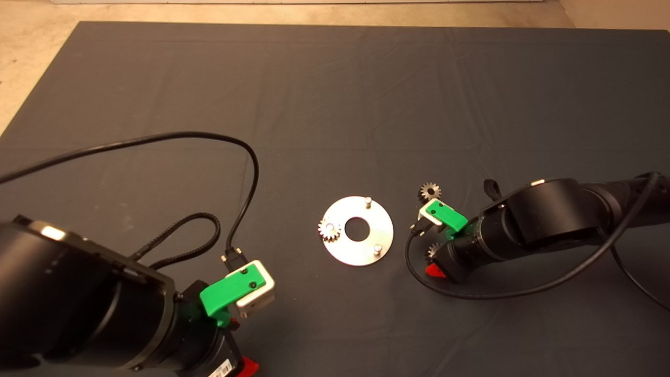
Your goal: Install three planetary gears onto the carrier pins
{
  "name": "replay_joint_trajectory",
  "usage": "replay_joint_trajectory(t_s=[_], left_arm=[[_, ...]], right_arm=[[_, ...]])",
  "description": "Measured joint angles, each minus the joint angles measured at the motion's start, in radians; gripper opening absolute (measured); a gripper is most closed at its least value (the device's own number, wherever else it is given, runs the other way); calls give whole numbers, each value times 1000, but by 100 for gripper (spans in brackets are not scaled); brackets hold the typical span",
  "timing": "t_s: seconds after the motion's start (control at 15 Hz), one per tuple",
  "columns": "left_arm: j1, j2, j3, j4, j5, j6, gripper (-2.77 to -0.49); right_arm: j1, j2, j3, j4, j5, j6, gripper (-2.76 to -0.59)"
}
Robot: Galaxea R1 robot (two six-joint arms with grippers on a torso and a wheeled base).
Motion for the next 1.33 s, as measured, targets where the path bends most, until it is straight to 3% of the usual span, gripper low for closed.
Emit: replay_joint_trajectory(t_s=[0.47,0.67,1.0,1.33], left_arm=[[0,-2,0,0,0,0,-193],[0,-14,0,0,0,0,-193],[0,-14,0,0,-1,1,-193],[0,-14,0,0,-7,1,-193]], right_arm=[[-3,0,-4,0,0,-12,-195],[-22,0,-10,-7,-4,-16,-210],[-28,0,-13,-19,-6,-19,-233],[-28,0,-13,-21,-5,-21,-235]])
